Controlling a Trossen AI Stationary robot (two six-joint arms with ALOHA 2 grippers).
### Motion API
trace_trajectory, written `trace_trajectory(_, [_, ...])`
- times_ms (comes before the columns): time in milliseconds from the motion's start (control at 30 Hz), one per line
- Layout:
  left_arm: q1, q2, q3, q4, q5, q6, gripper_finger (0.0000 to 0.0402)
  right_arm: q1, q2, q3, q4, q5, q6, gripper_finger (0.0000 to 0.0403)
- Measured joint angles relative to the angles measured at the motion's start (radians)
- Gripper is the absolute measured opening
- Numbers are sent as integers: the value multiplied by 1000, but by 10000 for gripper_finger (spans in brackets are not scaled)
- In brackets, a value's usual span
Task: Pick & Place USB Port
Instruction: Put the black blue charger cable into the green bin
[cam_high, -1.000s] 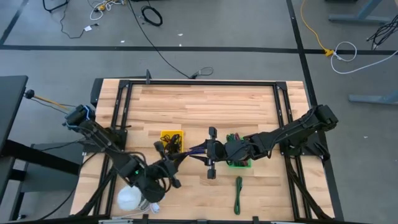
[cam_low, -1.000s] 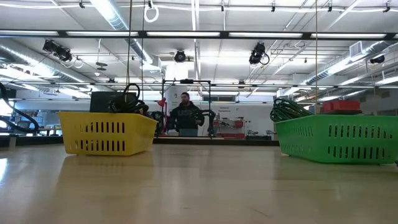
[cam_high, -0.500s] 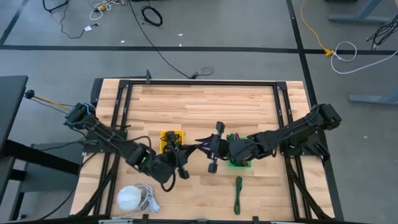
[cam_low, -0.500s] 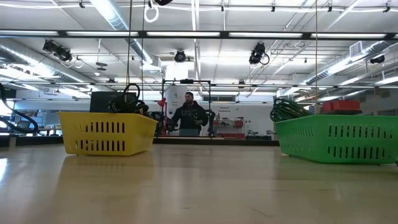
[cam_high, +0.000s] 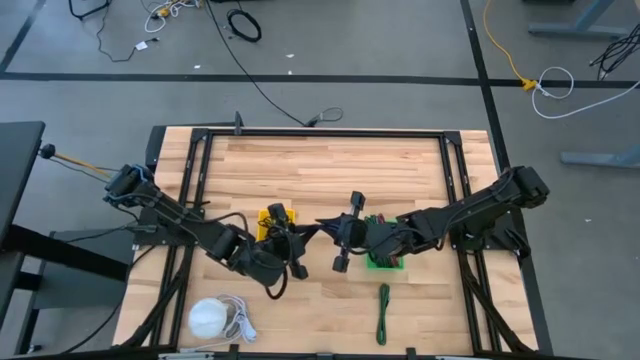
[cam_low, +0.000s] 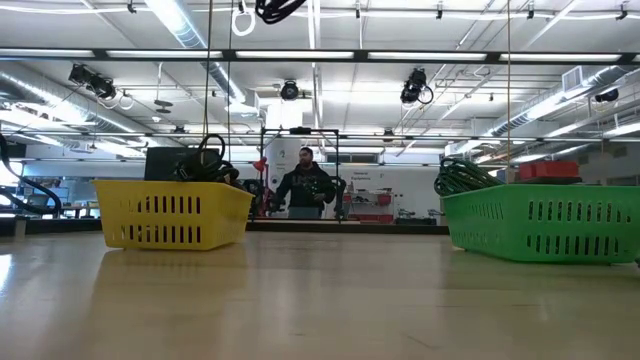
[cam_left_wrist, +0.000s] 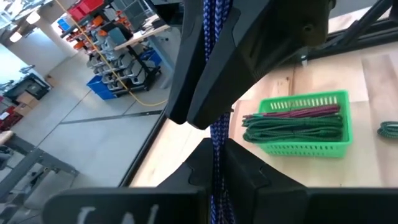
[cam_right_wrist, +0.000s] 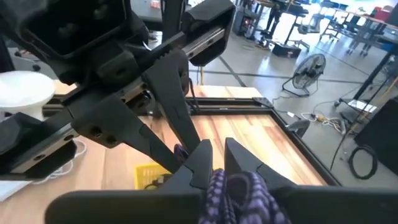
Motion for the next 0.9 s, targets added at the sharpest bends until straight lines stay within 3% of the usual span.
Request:
trace_trajectory(200, [-3, 0, 1, -8, -29, 16, 35, -19, -11, 0, -41, -8, 23, 20])
trace_trajectory(433, [-38, -36, 1, -66, -132, 41, 36, -29, -44, -5, -227, 87, 110, 19])
trace_trajectory(567, [-49, -67, 1, -149, -171, -9, 36, -28, -87, -2, -333, 68, 182, 19])
trace_trajectory(767, [-64, -97, 1, -415, -167, -259, 37, -22, -139, -2, -597, 50, 378, 19])
trace_trajectory(900, [-71, -95, 0, -600, -139, -449, 37, -18, -146, -2, -759, -34, 508, 19])
